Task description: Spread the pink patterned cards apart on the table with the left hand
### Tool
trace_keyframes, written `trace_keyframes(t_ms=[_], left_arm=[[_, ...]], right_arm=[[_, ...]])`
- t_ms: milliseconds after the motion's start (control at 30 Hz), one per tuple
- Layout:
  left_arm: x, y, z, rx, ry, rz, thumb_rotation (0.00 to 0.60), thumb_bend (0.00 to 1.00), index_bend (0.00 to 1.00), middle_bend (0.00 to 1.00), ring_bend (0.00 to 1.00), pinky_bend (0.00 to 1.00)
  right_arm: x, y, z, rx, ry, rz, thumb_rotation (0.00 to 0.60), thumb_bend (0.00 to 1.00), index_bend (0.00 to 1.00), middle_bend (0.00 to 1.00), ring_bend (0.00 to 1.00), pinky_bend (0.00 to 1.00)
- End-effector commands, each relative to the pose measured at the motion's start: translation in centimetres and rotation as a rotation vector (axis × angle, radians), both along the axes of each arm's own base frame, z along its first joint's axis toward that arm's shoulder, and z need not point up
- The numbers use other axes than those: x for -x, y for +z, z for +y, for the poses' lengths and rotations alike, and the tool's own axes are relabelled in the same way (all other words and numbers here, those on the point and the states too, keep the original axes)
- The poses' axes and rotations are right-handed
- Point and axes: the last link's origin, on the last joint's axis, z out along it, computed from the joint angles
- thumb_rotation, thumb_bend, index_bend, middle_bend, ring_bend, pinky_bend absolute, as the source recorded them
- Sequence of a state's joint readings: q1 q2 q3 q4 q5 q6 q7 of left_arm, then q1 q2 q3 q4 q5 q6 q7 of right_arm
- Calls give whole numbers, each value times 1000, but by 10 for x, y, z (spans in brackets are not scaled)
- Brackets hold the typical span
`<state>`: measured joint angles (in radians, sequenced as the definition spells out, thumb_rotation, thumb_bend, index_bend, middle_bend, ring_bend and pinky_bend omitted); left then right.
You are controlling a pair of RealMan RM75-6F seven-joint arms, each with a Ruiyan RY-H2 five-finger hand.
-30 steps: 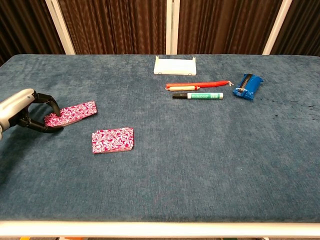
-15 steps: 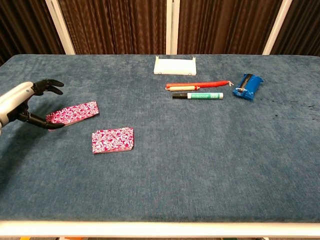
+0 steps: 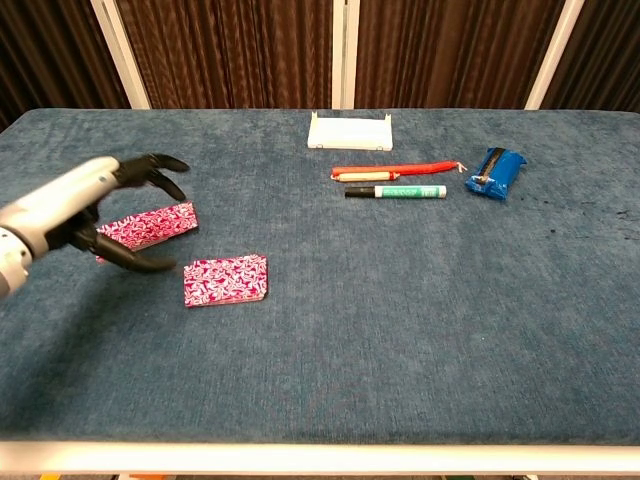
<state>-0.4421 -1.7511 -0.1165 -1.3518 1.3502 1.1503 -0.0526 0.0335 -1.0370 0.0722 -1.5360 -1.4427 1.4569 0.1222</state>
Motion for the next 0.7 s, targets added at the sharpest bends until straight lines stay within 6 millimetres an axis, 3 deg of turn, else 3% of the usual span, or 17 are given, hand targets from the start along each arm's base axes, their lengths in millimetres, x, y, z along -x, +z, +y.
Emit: trace_keyframes(t_ms=[33,333,700], left_arm=[[-13,-14,-19,57,-27,64,600,119,146,271,60,96],[-29,-41,-23,36,-42,206,600,119,158,282,61,96],[-45,-42,-9,-9,-40,251,600,122,175,282,61,94]], right_arm=[[1,1,0,3,-4,-1,600,207,0,0,0,0],[5,2,1,2,-7,-8,600,206,0,0,0,0],[13,6,2,7,-20,-19,600,207,0,0,0,0]])
